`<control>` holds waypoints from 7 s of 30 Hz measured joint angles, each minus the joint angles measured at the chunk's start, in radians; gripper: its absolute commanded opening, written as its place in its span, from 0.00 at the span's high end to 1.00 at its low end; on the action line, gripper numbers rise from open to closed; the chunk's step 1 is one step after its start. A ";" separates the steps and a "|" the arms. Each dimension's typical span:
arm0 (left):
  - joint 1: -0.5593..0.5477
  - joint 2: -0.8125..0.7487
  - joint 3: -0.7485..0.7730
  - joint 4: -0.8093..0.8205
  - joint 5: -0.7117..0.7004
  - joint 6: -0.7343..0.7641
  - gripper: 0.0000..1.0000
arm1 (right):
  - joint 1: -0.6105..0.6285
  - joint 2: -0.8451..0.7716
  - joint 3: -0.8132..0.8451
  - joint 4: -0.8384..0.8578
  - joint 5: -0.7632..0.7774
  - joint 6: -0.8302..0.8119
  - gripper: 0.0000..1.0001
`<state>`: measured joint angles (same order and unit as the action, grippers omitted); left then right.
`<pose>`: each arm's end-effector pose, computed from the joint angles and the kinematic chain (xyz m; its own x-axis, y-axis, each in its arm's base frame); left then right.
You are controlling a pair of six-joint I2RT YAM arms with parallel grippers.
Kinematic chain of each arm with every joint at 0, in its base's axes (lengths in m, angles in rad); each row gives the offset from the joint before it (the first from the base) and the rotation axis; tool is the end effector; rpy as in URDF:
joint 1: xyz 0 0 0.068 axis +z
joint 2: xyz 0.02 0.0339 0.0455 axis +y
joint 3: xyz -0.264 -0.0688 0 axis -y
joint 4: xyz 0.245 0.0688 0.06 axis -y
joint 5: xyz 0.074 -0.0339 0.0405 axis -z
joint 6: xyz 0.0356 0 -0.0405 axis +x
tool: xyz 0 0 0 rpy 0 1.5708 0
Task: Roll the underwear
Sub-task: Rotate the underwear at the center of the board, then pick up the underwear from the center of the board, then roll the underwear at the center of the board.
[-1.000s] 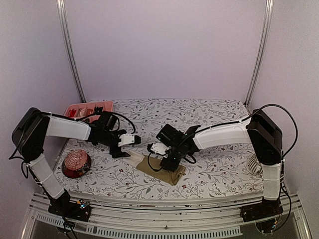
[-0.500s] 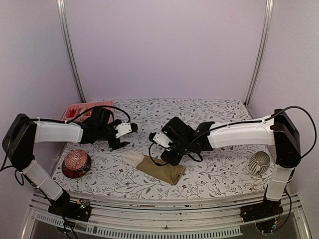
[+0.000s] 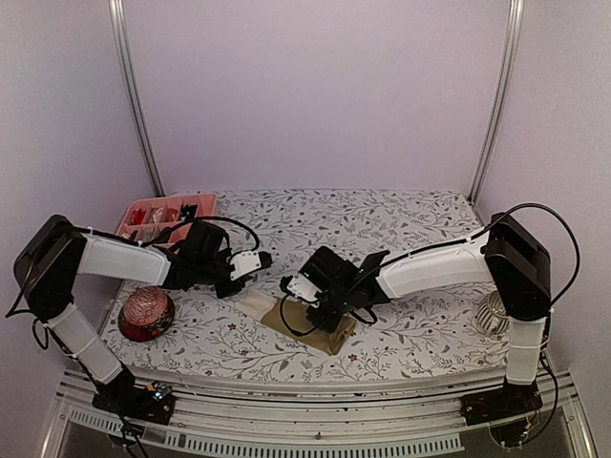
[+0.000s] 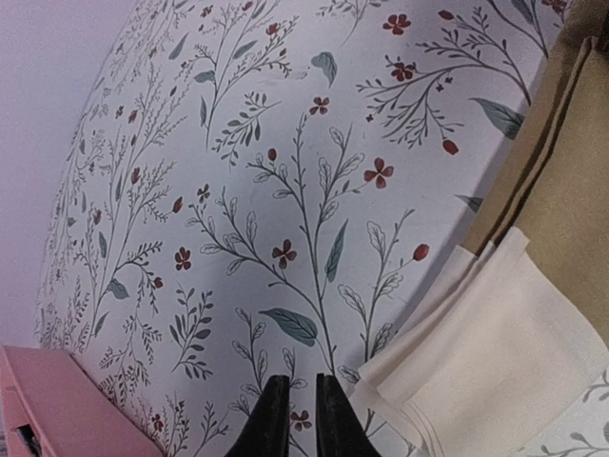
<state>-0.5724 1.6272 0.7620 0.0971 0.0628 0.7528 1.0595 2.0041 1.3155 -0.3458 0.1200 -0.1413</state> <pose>0.2663 -0.1742 0.1534 -0.0307 0.8315 -0.5547 0.8215 0.3371 0.4599 0.2063 0.3590 0.1498 -0.2987 -0.8181 -0.4915 -0.8868 0.4282 -0.1738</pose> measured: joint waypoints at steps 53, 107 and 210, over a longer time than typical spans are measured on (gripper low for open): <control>-0.115 0.526 0.576 0.039 -0.413 0.039 0.01 | -0.008 -0.305 -0.292 0.065 -0.042 -0.132 0.31; -0.496 -0.035 -0.239 0.277 -0.158 0.092 0.27 | 0.136 -0.559 -0.607 0.539 0.241 -0.280 0.52; -0.064 0.371 0.417 -0.584 0.589 -0.180 1.00 | 0.089 0.025 -0.232 0.576 0.082 -0.664 0.66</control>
<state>-0.6365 1.9980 1.1793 -0.4866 0.6521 0.5724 1.1488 2.0293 1.0836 0.2298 0.2020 -0.8051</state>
